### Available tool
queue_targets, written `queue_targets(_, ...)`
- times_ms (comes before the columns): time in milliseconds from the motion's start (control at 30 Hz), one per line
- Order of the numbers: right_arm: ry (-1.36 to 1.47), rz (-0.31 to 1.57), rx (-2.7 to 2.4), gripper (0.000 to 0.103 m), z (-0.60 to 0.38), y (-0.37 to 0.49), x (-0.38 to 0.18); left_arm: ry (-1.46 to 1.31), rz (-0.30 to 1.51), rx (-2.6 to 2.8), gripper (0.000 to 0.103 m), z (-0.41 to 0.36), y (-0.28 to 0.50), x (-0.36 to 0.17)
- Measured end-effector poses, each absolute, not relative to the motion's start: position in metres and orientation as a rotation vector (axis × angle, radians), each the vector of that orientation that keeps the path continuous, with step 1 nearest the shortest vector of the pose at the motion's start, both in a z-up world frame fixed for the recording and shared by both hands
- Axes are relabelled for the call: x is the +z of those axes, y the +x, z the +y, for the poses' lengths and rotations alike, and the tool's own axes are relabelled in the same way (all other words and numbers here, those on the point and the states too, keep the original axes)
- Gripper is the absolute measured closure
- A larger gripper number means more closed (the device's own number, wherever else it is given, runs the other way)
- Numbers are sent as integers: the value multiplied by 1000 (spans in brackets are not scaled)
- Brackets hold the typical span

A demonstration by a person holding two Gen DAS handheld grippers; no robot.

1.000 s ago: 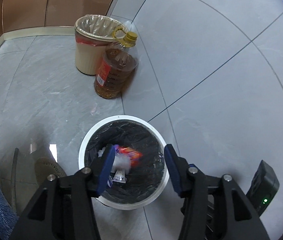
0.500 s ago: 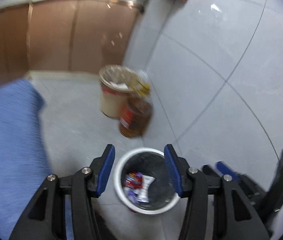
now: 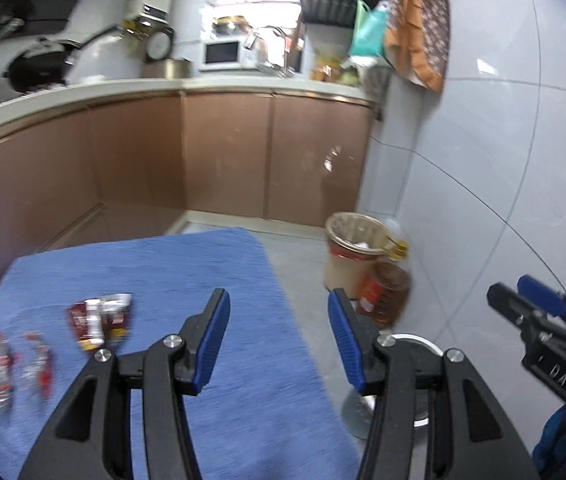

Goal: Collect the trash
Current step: 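Move both grippers back toward the towel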

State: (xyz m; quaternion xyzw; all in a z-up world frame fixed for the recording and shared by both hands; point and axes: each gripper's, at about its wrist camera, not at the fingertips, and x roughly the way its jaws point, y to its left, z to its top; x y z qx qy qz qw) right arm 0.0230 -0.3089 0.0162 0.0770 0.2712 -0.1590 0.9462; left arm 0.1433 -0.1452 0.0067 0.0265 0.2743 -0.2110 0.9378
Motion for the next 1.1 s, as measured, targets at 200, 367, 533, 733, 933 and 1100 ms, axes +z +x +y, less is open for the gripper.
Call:
queue_targets(200, 103, 518, -259, 48, -274, 25, 35, 43, 505, -328, 46, -90, 119, 21)
queue_targets(367, 61, 483, -226, 44, -247, 15, 55, 7, 471, -274, 41, -49, 99, 29)
queue_targets(533, 18, 453, -198, 38, -220, 7, 72, -12, 438, -227, 35, -14, 80, 33)
queue_targets(733, -21, 435, -157, 32, -188, 3, 83, -36, 409, -168, 26, 22, 65, 33)
queue_targets(933, -29, 432, -119, 28, -167, 7, 88, -42, 401, -125, 24, 51, 60, 27)
queue_targets(1100, -19, 452, -95, 27, -158, 16, 84, -55, 432, -103, 23, 76, 66, 11)
